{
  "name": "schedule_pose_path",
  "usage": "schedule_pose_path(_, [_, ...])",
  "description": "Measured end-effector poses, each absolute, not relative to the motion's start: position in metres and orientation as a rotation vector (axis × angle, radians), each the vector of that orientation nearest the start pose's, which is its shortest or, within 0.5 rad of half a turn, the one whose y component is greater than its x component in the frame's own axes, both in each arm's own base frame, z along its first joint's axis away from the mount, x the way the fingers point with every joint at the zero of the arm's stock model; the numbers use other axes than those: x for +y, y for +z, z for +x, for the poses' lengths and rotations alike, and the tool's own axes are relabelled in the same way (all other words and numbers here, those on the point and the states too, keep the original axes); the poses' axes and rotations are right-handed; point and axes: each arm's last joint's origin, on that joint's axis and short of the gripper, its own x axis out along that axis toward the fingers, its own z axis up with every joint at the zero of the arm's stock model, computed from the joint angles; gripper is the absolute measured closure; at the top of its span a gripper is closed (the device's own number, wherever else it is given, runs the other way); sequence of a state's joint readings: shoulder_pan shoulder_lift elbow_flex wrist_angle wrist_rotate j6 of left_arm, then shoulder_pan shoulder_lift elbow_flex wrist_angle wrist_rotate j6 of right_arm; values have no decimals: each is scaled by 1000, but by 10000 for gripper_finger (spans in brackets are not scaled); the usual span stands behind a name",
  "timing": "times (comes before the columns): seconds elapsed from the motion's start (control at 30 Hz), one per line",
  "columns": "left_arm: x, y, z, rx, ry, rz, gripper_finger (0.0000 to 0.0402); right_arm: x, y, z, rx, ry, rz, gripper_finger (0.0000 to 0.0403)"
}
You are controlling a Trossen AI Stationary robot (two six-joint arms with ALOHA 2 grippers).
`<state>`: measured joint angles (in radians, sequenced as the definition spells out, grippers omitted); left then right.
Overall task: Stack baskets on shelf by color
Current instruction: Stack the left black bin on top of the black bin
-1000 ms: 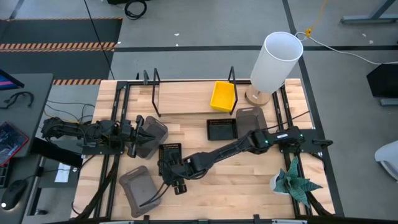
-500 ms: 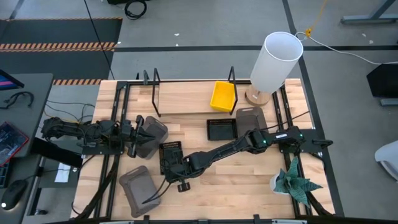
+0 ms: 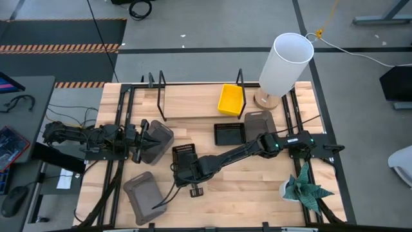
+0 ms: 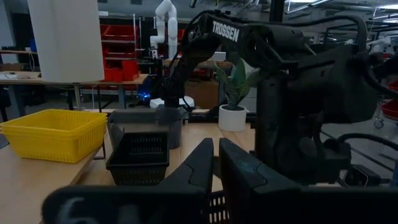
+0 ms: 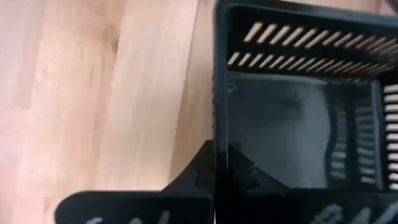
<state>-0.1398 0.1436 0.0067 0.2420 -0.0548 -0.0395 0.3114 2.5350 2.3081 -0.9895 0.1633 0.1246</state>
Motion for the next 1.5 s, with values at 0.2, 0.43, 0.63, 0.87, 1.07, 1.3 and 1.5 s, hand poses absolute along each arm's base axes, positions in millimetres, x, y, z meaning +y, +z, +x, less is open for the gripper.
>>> schedule_pose_path(0.2, [-13, 177, 105, -101, -87, -49, 372, 154, 182, 492, 1203, 37, -177, 397])
schedule_pose_path(0.43, [-13, 177, 105, -96, -86, -49, 375, 149, 208, 481, 1197, -41, -201, 397])
schedule_pose_path(0.63, [-13, 177, 105, -96, -87, -49, 366, 142, 236, 465, 1211, -148, -178, 397])
schedule_pose_path(0.87, [-13, 177, 105, -96, -87, -49, 372, 140, 269, 441, 1233, -218, -150, 397])
schedule_pose_path(1.07, [-13, 177, 105, -96, -86, -49, 376, 138, 288, 420, 1281, -308, -114, 397])
schedule_pose_path(1.3, [-13, 177, 105, -96, -87, -49, 367, 144, 306, 399, 1313, -349, -47, 398])
schedule_pose_path(1.5, [-13, 177, 105, -95, -87, -49, 369, 146, 332, 383, 1269, -339, 82, 398])
